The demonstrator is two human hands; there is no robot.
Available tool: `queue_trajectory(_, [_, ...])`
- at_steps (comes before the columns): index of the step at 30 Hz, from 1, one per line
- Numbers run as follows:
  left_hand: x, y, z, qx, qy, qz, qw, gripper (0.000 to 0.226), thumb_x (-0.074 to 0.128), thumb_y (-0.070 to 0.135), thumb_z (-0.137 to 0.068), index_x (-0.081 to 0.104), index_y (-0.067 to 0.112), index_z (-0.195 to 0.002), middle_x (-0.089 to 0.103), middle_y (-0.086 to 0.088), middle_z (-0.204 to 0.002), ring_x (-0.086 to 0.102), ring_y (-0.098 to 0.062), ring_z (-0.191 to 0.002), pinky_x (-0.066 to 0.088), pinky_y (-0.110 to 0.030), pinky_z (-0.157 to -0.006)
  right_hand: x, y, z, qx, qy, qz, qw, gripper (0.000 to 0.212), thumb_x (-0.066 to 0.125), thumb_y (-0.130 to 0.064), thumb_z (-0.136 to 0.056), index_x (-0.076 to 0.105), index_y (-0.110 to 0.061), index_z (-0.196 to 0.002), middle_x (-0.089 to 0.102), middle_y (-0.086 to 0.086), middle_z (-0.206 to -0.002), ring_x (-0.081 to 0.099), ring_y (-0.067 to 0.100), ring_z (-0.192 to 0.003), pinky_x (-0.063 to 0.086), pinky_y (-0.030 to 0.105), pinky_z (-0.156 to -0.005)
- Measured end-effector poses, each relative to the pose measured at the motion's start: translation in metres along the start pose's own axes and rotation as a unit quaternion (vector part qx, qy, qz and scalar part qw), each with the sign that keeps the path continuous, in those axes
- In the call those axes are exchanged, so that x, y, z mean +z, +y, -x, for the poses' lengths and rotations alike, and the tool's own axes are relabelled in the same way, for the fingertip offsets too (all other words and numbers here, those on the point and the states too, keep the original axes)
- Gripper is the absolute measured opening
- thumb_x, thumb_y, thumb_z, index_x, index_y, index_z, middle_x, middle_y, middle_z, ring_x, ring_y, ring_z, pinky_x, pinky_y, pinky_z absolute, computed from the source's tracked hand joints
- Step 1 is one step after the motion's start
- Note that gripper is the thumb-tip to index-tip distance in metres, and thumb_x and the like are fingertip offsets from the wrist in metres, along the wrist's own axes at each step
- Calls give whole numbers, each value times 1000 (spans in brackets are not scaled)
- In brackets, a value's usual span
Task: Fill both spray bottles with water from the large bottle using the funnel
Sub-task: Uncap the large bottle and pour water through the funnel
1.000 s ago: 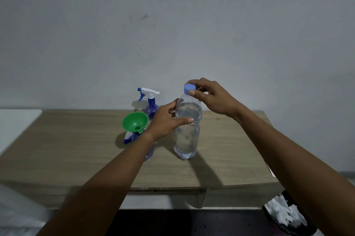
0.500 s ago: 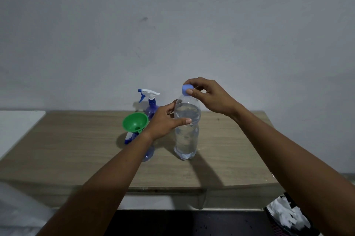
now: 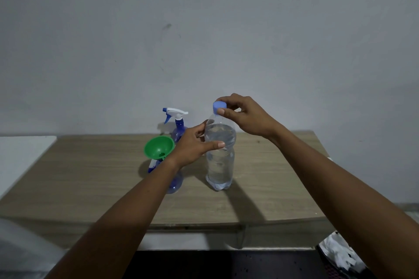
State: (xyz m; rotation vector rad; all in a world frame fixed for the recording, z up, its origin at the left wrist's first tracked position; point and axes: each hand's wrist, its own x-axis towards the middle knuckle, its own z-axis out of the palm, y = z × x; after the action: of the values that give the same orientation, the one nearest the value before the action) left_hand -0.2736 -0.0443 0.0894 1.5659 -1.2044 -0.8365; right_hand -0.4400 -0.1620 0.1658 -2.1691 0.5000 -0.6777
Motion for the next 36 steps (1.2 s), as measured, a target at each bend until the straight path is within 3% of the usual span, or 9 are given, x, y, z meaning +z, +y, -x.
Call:
queue_trajectory(3, [0,-1,-2,2,-2,-4,1000,87,91,32,-72,50,19,-148,63,8,-139,62,-8,-125,49,-37,-110,-1,1,-1,10,-3,-15,1000,29,69,-33,-96,72,-21,-122,71,-2,-111,65,10,-93,52,22,-89])
queue_trajectory(7, [-1,-2,-3,0,-4,-12,1000,86,91,36,-72,51,20,-146,66,7,-136,62,-10,-124,50,-36,-109,7,0,-5,32,61,-57,996,33,84,-35,-83,68,-16,-105,68,6,-86,61,11,-78,53,29,-77])
queue_trajectory(10, [-2,-3,-3,4,3,-5,1000,86,90,32,-73,50,19,-148,64,7,-138,61,-10,-126,49,-31,-108,11,1,-6,3,50,-40,998,22,76,-29,-92,72,-12,-104,73,7,-98,64,16,-85,53,30,-82])
queue_trajectory(14, [-2,-2,-2,9,-4,-4,1000,83,90,31,-73,52,18,-146,65,6,-137,62,-9,-125,50,-35,-109,3,1,-4,-1,-4,-13,1000,25,64,-31,-100,73,-19,-119,71,3,-118,64,15,-101,51,22,-91])
queue_trajectory(19, [-2,-1,-2,6,-8,-6,1000,81,90,34,-73,54,23,-145,68,10,-132,62,-11,-125,50,-35,-108,-5,-4,-5,18,-29,-9,999,33,68,-33,-97,67,-21,-127,70,-4,-110,62,-5,-87,50,9,-81])
queue_trajectory(23, [-3,-1,-2,3,-6,-10,1000,79,90,35,-73,55,22,-143,67,11,-133,62,-10,-125,49,-36,-109,5,-2,-5,34,40,-55,997,33,82,-29,-86,65,-13,-108,67,2,-89,61,7,-77,52,20,-75])
queue_trajectory(29, [-2,2,0,4,-10,-5,1000,83,88,28,-76,49,23,-148,61,7,-142,59,-9,-128,48,-29,-109,1,4,-3,11,-4,-54,998,27,65,-31,-100,71,-17,-122,73,-4,-114,66,7,-100,53,24,-91])
queue_trajectory(33, [-2,4,1,4,-13,-5,1000,87,91,33,-72,50,20,-148,62,6,-141,58,-12,-131,49,-28,-107,-9,4,-6,39,17,-169,985,23,61,-27,-102,68,-24,-124,70,-5,-117,65,18,-106,52,43,-103])
queue_trajectory(36, [-3,5,4,1,-15,-11,1000,92,91,36,-71,47,20,-150,60,7,-144,56,-11,-132,48,-32,-109,-22,-1,-12,61,43,-188,979,20,63,-31,-101,69,-29,-120,67,-8,-116,63,9,-105,53,37,-101])
